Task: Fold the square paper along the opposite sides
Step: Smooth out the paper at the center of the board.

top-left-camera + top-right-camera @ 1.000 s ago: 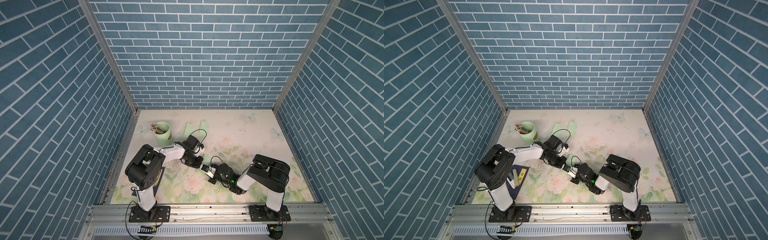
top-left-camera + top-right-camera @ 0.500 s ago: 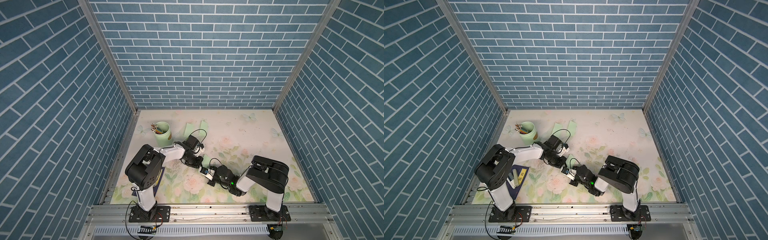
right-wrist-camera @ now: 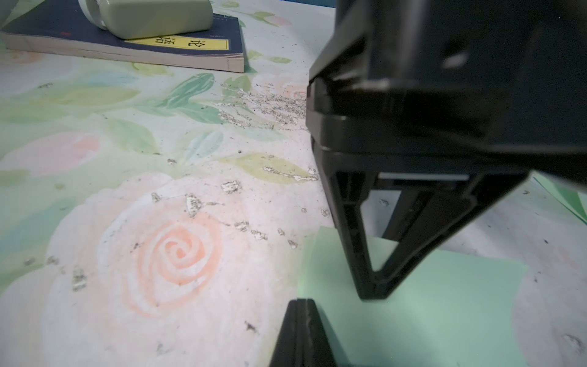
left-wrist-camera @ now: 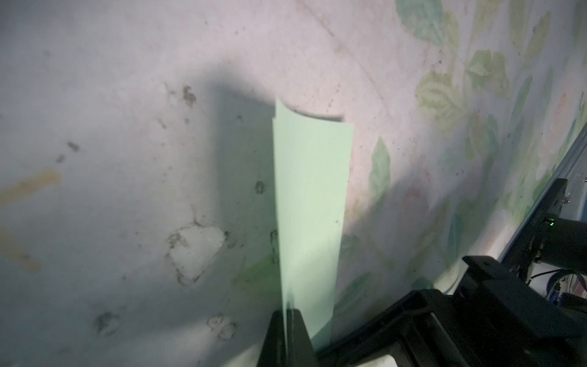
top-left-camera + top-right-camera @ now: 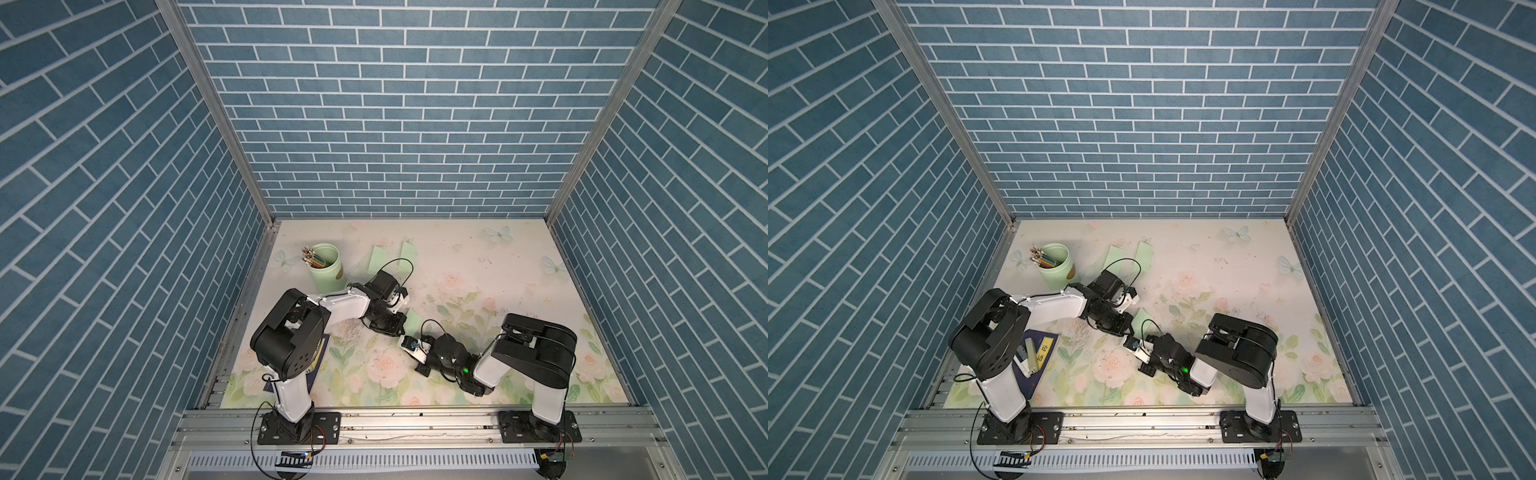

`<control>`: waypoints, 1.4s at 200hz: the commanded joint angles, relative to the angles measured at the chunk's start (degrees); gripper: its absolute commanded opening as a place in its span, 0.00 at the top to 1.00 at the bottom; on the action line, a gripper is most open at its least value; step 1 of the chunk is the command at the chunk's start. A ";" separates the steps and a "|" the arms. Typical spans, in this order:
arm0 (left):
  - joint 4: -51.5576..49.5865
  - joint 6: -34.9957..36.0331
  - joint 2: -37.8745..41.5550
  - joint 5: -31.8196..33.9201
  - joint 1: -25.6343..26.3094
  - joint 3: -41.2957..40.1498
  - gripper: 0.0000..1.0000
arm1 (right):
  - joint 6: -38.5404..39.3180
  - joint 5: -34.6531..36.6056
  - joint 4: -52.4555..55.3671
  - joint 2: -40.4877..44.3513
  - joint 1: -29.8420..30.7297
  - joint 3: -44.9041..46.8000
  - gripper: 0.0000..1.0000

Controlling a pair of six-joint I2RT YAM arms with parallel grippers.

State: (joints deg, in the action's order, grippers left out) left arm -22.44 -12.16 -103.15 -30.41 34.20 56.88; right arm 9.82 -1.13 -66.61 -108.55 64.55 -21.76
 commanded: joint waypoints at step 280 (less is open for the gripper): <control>-3.12 0.72 -2.31 5.80 -0.95 -1.17 1.00 | 5.23 -1.25 13.80 0.62 -4.66 -1.38 1.00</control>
State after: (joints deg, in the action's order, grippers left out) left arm -22.35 -12.16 -103.13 -29.98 33.76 56.99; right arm 15.49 -1.30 -60.99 -107.35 58.06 -25.28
